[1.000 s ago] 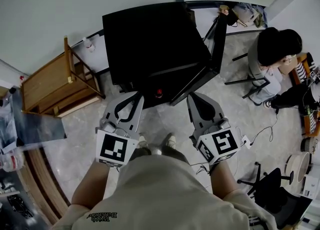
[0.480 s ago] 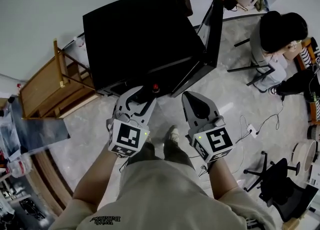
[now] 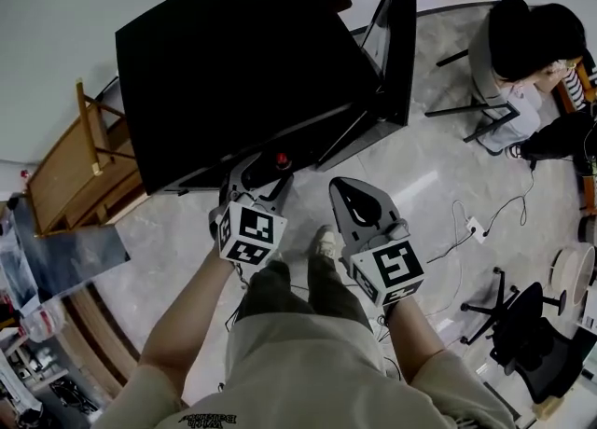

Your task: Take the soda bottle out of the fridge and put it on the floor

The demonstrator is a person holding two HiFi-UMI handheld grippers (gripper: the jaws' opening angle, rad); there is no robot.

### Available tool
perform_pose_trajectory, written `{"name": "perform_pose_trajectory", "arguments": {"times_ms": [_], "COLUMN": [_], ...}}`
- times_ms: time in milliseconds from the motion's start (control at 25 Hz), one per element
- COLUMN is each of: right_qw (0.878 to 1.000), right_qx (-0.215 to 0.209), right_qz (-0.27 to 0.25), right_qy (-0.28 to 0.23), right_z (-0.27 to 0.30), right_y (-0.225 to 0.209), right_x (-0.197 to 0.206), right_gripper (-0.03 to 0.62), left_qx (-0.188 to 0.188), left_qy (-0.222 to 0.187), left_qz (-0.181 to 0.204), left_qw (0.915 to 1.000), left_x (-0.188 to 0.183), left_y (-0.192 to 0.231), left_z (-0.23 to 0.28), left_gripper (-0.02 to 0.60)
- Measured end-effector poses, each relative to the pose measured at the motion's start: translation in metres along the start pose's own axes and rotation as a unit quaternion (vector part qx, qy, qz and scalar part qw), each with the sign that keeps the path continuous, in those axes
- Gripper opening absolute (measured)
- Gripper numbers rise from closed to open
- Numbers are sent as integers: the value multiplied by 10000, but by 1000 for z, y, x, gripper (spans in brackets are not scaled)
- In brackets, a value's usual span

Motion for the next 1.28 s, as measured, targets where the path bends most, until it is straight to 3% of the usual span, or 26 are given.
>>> {"name": "perform_pose_trajectory", "arguments": {"times_ms": [560, 1080, 1280], "right_qw": [9990, 9968, 9964], "right_qx": [28, 49, 39], "right_qz": [235, 398, 415], "right_qy": [372, 685, 733], "right_z": [47, 73, 79], "right_y": [-36, -63, -70], "right_x": [72, 126, 140], "right_gripper": [-5, -5, -5], "left_qx": [407, 692, 689], "left_qy": [1069, 1756, 1768], "left_qz": [151, 203, 63], "left_qw": [9933, 9818, 9818], "left_x": [81, 140, 147], "left_y": [-16, -25, -24], "left_z": [126, 193, 209], "left_gripper": [238, 236, 230]}}
Point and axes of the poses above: the fingertips, and each gripper's own axes: z forward along the fingers, y to its left, x out of its underside, the point moved 10 cm from there along -z, backward along the fingers, and after that the axes turned 9 degrees about z, right-handed, at the moved point
